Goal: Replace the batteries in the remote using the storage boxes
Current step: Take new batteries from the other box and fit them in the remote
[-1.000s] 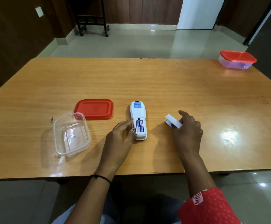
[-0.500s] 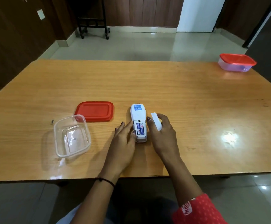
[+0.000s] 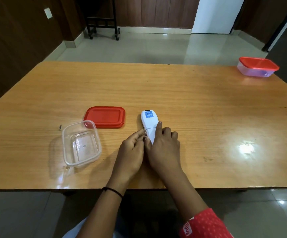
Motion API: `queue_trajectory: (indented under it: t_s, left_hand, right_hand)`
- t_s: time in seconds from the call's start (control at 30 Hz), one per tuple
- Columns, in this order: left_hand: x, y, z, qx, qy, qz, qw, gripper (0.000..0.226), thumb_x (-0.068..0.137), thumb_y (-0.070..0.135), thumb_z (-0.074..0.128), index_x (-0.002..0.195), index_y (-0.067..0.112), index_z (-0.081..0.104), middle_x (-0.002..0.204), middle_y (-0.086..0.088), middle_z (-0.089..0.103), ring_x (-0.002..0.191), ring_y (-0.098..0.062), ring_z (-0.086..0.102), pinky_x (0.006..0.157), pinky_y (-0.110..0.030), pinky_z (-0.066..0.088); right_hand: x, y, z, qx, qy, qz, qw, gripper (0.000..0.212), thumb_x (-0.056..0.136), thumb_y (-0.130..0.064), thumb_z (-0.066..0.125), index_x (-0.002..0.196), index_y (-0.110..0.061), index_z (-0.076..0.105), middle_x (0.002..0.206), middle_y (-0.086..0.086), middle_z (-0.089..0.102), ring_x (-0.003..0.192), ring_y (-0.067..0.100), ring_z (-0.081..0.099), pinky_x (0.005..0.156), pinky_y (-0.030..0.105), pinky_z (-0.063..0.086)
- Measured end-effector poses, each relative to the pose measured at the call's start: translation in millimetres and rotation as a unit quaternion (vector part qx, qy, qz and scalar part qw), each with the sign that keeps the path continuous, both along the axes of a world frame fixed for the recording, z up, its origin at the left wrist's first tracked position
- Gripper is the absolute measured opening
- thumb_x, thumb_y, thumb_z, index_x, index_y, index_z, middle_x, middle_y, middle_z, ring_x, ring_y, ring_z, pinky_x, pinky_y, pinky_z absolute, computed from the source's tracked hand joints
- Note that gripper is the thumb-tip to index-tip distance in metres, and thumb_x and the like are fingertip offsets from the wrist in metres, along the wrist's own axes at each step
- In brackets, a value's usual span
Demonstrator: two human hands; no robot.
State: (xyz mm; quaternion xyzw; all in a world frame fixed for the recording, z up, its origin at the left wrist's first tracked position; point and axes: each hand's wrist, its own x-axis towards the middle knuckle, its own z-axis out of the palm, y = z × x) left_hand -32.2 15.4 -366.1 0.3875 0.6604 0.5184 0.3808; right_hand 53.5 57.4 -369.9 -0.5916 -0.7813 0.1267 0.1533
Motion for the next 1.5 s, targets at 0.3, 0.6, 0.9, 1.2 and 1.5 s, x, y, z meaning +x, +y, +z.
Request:
queue_trajectory:
  t_s: [0.3, 0.6, 0.9, 1.2, 1.5]
  left_hand:
    - [-1, 5, 6, 0.037, -0.151, 0.039, 0.987, 0.040, 0.097, 0.010, 0.044, 0.137, 0.011, 0.046, 0.134, -0.005, 0.057, 0.117, -0.009, 0.056, 0.092, -0.015, 0.046]
    - [-14, 5, 7, 0.047, -0.461, 0.026, 0.886, 0.035, 0.098, 0.026, 0.041, 0.125, 0.010, 0.058, 0.099, -0.011, 0.072, 0.081, -0.019, 0.071, 0.065, -0.028, 0.059]
    - [-8, 3, 9, 0.070, -0.506, 0.011, 0.859, 0.044, 0.095, 0.030, 0.042, 0.136, 0.013, 0.047, 0.119, -0.019, 0.066, 0.104, -0.026, 0.066, 0.086, -0.038, 0.056]
    - [-9, 0, 4, 0.052, -0.515, -0.005, 0.855, 0.050, 0.091, 0.038, 0.047, 0.133, 0.012, 0.052, 0.126, -0.012, 0.062, 0.109, -0.021, 0.062, 0.088, -0.031, 0.055]
    - [-19, 2, 9, 0.105, -0.445, -0.032, 0.889, 0.043, 0.090, 0.006, 0.049, 0.133, 0.012, 0.050, 0.123, -0.015, 0.065, 0.113, -0.023, 0.063, 0.080, -0.032, 0.057]
  right_hand:
    - [-1, -4, 3, 0.004, 0.070, 0.006, 0.998, 0.068, 0.096, -0.036, 0.041, 0.148, -0.003, 0.012, 0.129, 0.015, 0.039, 0.114, 0.028, 0.032, 0.100, 0.034, 0.028]
    - [13, -40, 24, 0.038, 0.229, 0.066, 0.971, 0.045, 0.080, -0.032, 0.069, 0.119, -0.021, 0.049, 0.102, -0.008, 0.052, 0.094, 0.011, 0.037, 0.079, 0.029, 0.042]
    - [8, -41, 12, 0.141, 0.149, 0.069, 0.976, 0.047, 0.076, -0.026, 0.075, 0.117, -0.008, 0.062, 0.109, 0.010, 0.068, 0.089, 0.028, 0.054, 0.067, 0.032, 0.048]
    - [1, -41, 9, 0.069, 0.208, 0.115, 0.969, 0.055, 0.090, -0.041, 0.040, 0.139, -0.017, 0.043, 0.147, 0.004, 0.041, 0.128, 0.015, 0.036, 0.099, 0.034, 0.043]
    - [27, -22, 23, -0.280, 0.544, 0.104, 0.784, 0.064, 0.084, 0.002, 0.064, 0.140, -0.016, 0.040, 0.136, 0.000, 0.052, 0.112, 0.005, 0.060, 0.091, 0.024, 0.051]
